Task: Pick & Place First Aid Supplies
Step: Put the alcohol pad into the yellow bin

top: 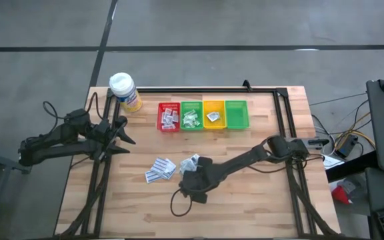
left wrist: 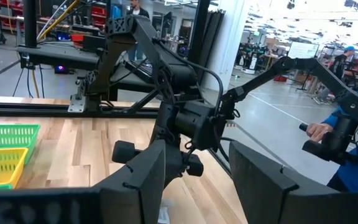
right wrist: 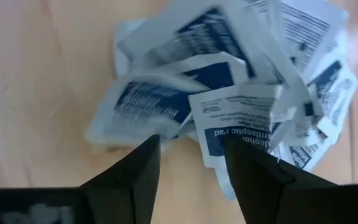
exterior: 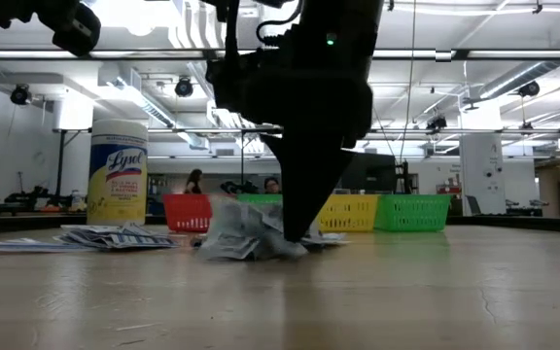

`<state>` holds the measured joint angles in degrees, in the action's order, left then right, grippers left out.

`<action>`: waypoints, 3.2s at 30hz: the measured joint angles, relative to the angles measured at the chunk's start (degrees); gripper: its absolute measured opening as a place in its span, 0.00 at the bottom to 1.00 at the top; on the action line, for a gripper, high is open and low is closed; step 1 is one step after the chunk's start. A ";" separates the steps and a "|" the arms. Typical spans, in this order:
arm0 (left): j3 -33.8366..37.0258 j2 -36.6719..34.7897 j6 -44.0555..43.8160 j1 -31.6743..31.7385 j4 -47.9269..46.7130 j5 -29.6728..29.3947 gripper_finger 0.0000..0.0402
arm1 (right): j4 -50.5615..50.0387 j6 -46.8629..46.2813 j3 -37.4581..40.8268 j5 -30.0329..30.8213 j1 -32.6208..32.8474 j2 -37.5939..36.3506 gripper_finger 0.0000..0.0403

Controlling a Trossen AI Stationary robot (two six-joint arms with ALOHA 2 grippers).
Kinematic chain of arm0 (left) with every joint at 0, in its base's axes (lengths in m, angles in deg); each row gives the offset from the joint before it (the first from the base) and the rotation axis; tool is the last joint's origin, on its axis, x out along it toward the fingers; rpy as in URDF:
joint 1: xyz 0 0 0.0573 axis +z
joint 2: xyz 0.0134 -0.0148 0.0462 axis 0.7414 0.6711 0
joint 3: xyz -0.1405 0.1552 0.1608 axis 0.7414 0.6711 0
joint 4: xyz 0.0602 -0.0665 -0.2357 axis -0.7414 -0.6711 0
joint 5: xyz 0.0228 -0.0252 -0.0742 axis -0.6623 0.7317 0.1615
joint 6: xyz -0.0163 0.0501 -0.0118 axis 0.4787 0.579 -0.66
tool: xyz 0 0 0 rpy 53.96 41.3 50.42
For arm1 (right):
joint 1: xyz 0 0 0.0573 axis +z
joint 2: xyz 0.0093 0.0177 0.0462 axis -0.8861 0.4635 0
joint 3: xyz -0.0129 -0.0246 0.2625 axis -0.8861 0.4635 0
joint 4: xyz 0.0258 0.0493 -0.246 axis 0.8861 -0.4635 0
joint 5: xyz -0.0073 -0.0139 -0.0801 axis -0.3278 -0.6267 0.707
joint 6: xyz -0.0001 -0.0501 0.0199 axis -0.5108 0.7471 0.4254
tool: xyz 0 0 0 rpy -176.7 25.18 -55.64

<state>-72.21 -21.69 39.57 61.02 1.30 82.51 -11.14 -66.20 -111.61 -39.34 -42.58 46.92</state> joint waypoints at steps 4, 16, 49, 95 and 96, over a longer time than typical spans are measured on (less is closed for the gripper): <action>0.00 0.02 -0.02 0.00 0.00 0.00 0.43 | -0.12 -0.89 -0.03 1.54 0.12 0.23 0.39; 0.00 0.02 0.04 0.00 0.00 0.00 0.43 | -0.14 -1.00 -0.03 1.62 0.16 0.21 0.25; 0.00 0.02 0.35 0.00 0.00 0.00 0.43 | -0.14 -1.13 -0.03 1.46 0.12 0.21 0.02; 3.17 0.00 0.51 0.00 1.14 0.00 0.43 | -1.66 1.33 -0.01 0.82 -4.23 -0.40 0.25; 3.17 0.00 0.52 0.00 1.14 0.00 0.43 | -1.95 1.47 -0.01 0.82 -4.22 -0.40 0.26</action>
<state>-69.04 -21.69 40.09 61.02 2.44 82.51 -13.09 -64.73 -111.62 -38.52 -46.80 46.52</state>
